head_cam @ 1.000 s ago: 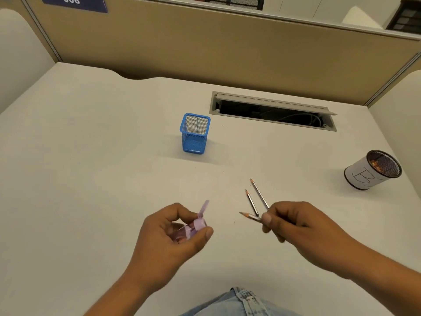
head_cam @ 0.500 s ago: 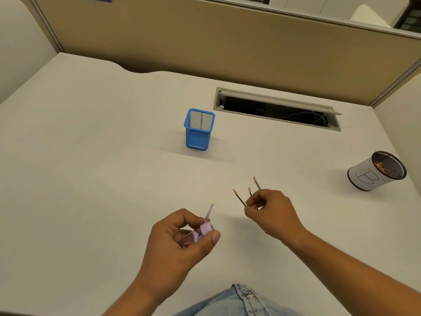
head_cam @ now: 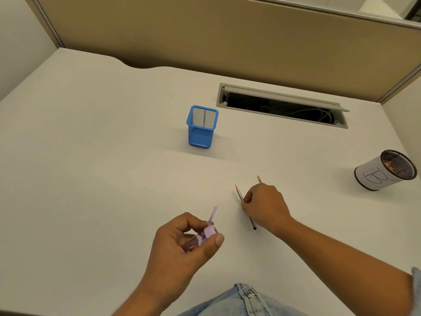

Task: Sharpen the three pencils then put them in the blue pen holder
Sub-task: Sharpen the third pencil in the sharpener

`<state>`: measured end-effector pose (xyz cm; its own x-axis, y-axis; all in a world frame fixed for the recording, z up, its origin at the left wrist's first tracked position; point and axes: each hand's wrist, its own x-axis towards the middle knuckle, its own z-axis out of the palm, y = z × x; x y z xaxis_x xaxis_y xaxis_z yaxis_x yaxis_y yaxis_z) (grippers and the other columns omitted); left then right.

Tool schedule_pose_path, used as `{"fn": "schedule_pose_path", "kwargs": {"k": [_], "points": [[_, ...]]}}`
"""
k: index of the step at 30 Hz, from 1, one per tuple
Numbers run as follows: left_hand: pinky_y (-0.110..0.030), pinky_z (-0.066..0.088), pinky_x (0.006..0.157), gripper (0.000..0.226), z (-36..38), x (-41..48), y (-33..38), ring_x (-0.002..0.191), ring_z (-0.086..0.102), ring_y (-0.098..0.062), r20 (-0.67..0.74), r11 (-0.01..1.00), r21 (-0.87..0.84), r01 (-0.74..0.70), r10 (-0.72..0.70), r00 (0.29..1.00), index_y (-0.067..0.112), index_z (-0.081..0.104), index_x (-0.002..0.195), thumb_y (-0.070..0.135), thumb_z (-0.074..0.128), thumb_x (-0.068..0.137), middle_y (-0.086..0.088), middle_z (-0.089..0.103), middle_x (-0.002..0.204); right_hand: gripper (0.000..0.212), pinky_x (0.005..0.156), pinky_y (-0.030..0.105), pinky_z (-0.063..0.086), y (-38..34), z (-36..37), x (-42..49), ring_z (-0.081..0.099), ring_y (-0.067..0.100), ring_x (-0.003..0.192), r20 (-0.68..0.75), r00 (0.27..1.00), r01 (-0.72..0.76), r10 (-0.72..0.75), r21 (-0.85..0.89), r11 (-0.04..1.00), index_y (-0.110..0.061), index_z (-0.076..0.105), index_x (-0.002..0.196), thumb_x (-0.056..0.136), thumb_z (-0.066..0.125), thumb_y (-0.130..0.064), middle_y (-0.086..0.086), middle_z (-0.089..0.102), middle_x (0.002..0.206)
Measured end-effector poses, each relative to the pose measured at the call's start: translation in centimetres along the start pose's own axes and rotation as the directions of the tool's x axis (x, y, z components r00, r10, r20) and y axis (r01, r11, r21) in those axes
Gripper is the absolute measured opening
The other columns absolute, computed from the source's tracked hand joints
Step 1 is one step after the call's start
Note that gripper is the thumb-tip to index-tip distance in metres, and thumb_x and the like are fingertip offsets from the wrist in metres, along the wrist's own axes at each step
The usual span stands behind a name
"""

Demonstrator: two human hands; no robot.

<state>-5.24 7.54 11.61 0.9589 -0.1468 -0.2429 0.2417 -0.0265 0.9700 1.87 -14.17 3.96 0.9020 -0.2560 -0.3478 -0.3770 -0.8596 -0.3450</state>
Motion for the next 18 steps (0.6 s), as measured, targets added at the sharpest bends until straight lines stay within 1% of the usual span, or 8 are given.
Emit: {"fn": "schedule_pose_path", "kwargs": {"k": [3, 9, 13, 18], "points": [[-0.016, 0.054, 0.062, 0.023, 0.1, 0.2, -0.1, 0.061, 0.062, -0.029, -0.008, 1.0, 0.016, 0.003, -0.003, 1.0, 0.02, 0.069, 0.07, 0.039, 0.077, 0.059, 0.002, 0.072, 0.068, 0.01, 0.068, 0.037, 0.06, 0.1, 0.3, 0.5, 0.069, 0.026, 0.071, 0.014, 1.0, 0.012, -0.012, -0.048, 0.999, -0.013, 0.073, 0.075, 0.077, 0.066, -0.019, 0.006, 0.073, 0.072], [-0.017, 0.053, 0.061, 0.025, 0.2, 0.6, -0.3, 0.058, 0.061, -0.021, 0.002, 1.0, 0.013, 0.006, -0.007, 1.0, 0.02, 0.069, 0.071, 0.041, 0.077, 0.058, 0.003, 0.071, 0.067, 0.01, 0.069, 0.032, 0.057, 0.3, 0.7, 1.1, 0.069, 0.028, 0.077, 0.023, 1.0, 0.019, -0.017, -0.078, 0.997, -0.015, 0.074, 0.081, 0.08, 0.065, -0.02, 0.006, 0.074, 0.079], [-0.015, 0.052, 0.061, 0.026, 0.5, 0.8, -0.2, 0.057, 0.058, -0.02, 0.013, 1.0, 0.003, 0.014, -0.014, 1.0, 0.022, 0.069, 0.069, 0.043, 0.077, 0.057, 0.004, 0.07, 0.064, 0.01, 0.069, 0.034, 0.058, 0.5, 0.8, 1.2, 0.069, 0.028, 0.077, 0.024, 0.999, 0.025, -0.023, -0.088, 0.996, -0.016, 0.073, 0.082, 0.081, 0.065, -0.021, 0.005, 0.074, 0.079], [-0.016, 0.052, 0.06, 0.019, 0.6, 0.9, -0.2, 0.057, 0.062, -0.02, 0.017, 1.0, 0.02, 0.021, -0.022, 1.0, 0.023, 0.069, 0.07, 0.038, 0.076, 0.06, 0.003, 0.073, 0.066, 0.01, 0.071, 0.036, 0.059, 0.9, 1.0, 1.4, 0.068, 0.028, 0.078, 0.014, 0.999, 0.035, -0.034, -0.108, 0.993, -0.016, 0.072, 0.083, 0.081, 0.066, -0.023, 0.005, 0.074, 0.081]]}}
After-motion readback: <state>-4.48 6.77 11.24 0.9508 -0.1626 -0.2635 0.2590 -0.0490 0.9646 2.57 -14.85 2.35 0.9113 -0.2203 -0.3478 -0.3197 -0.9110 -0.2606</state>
